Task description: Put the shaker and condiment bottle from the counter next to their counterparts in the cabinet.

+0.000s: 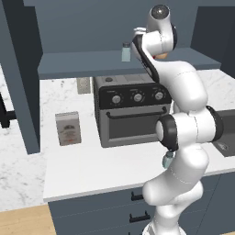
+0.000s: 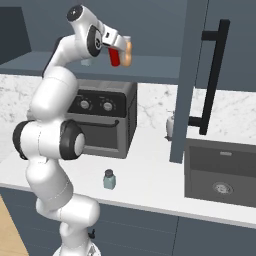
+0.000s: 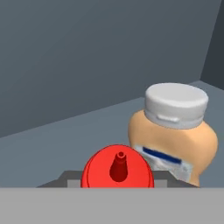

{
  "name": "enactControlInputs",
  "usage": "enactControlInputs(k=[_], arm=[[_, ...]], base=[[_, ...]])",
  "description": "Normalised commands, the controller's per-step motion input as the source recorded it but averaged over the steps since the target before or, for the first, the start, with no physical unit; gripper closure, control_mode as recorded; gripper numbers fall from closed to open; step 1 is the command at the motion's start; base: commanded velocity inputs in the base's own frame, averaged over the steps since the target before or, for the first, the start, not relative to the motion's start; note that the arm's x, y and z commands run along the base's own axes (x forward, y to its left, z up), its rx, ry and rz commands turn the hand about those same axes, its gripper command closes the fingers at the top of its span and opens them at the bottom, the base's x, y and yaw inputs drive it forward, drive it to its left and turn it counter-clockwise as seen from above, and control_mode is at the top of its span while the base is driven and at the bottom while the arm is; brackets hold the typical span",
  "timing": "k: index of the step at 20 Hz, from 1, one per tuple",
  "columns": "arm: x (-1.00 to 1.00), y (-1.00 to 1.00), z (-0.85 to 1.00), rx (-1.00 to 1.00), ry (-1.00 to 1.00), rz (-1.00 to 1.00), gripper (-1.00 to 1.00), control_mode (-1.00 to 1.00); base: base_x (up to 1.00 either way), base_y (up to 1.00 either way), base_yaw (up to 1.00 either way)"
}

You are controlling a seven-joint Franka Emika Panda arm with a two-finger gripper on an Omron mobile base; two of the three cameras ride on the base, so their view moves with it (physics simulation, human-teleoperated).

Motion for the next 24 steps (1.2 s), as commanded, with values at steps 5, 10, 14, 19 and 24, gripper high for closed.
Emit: enactControlInputs(k=[5,10,14,19,24], arm=[[0.18,0.0,-0.01,0.0,0.02,0.0,-1.0,-1.0],[0.09,0.0,0.0,0.0,0.05,0.0,-1.0,-1.0],[0.01,0.0,0.0,0.0,0.08,0.0,-1.0,-1.0],[-0.06,0.0,-0.01,0.0,0.1,0.0,-1.0,-1.0],[-0.28,0.0,-0.02,0.0,0.08,0.0,-1.0,-1.0]], base=[[0.0,0.0,0.0],[0.0,0.0,0.0],[0.0,0.0,0.0],[0.0,0.0,0.0],[0.0,0.0,0.0]])
